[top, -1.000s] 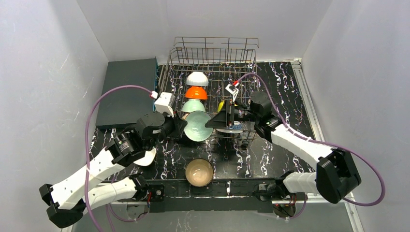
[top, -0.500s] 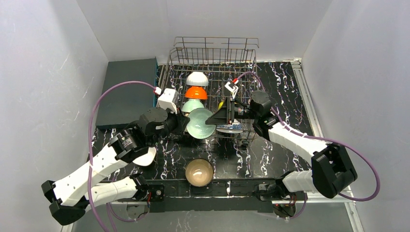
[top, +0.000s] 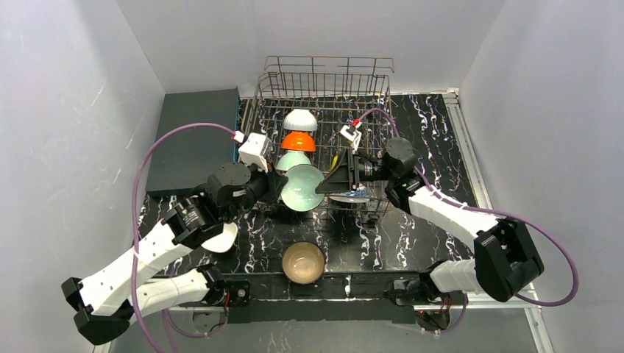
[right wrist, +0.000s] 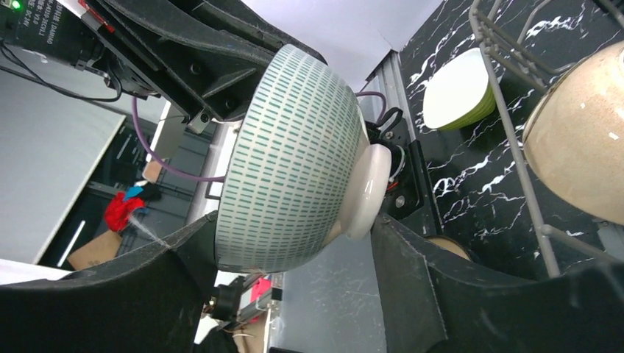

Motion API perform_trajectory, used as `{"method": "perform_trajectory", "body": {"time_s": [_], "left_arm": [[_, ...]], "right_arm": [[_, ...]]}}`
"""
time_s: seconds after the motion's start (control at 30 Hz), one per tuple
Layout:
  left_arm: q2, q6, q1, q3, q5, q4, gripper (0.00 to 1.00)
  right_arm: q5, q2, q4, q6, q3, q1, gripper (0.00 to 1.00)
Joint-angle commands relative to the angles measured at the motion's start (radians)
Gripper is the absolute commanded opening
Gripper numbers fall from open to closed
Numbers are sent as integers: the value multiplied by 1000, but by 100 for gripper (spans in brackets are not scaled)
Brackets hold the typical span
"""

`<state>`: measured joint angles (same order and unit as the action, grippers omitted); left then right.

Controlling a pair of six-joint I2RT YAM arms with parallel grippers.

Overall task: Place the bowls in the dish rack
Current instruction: Pick up the bowl from the center of the board.

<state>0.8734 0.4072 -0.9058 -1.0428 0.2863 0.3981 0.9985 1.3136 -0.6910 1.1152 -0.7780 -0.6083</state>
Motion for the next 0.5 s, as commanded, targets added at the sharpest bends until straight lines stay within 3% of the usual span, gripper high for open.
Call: {"method": "perform_trajectory", "body": {"time_s": [0.0, 0.2, 0.27, 0.3, 0.33, 0.37, 0.47], "left_arm": [[-8, -13, 3, 1, -13, -44, 0], [-1, -13, 2, 1, -11, -29, 0], [-1, -11, 4, 0, -16, -28, 0], [-3, -10, 4, 2, -18, -30, 0], [-4, -10, 5, 2, -20, -32, 0], [-5, -9, 4, 2, -25, -35, 0], [-10, -6, 5, 4, -34, -42, 0]], "right_arm": [[42, -29, -113, 34, -43, -8, 71], [25, -36, -56, -4, -49, -8, 21], [16, -38, 5, -48, -62, -9, 11], [8, -40, 33, -70, -68, -10, 13], [4, -39, 63, -96, -75, -9, 21], [0, -37, 83, -109, -78, -8, 37], [-6, -32, 98, -113, -78, -9, 70]]}}
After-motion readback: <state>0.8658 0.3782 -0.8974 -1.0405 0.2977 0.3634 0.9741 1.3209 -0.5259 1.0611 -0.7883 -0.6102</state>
